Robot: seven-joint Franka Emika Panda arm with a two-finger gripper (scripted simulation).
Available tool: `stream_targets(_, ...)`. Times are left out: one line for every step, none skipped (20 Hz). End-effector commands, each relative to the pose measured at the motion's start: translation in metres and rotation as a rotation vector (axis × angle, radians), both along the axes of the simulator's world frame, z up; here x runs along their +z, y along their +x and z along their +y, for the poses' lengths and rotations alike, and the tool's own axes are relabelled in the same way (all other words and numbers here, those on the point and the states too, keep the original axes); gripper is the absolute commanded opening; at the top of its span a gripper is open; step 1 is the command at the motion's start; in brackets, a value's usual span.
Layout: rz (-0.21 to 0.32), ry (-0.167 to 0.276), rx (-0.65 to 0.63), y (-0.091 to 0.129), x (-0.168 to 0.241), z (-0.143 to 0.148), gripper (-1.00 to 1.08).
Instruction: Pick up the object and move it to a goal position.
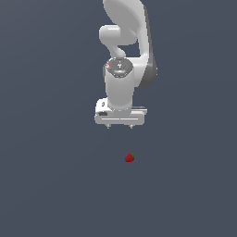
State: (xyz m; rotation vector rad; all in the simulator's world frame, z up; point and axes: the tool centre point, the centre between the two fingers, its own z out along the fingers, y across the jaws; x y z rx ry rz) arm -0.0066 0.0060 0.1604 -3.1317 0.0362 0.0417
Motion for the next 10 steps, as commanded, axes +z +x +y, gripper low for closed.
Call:
stream_targets(0.000,0.000,0.000,0.0000,0.0000,0.0000,1.00)
stream_targets(0.000,0.000,0.000,0.0001,0.0001,0.0000,1.00)
stream_targets(0.000,-0.001,0.001,0.0004,0.0003,0.0006,1.00)
stream_targets(0.000,-0.003,0.001,0.0008,0.0007,0.0013,1.00)
stream_targets(0.000,-0.004,0.002,0.0014,0.0012,0.0021,1.00)
stream_targets(0.000,-0.007,0.003,0.0022,0.0018,0.0034,1.00)
stream_targets(0.001,-0.010,0.004,0.0030,0.0025,0.0046,1.00)
stream_targets(0.001,-0.012,0.004,0.0037,0.0031,0.0058,1.00)
stream_targets(0.001,-0.014,0.004,0.0043,0.0035,0.0066,1.00)
stream_targets(0.001,-0.015,0.004,0.0047,0.0038,0.0072,1.00)
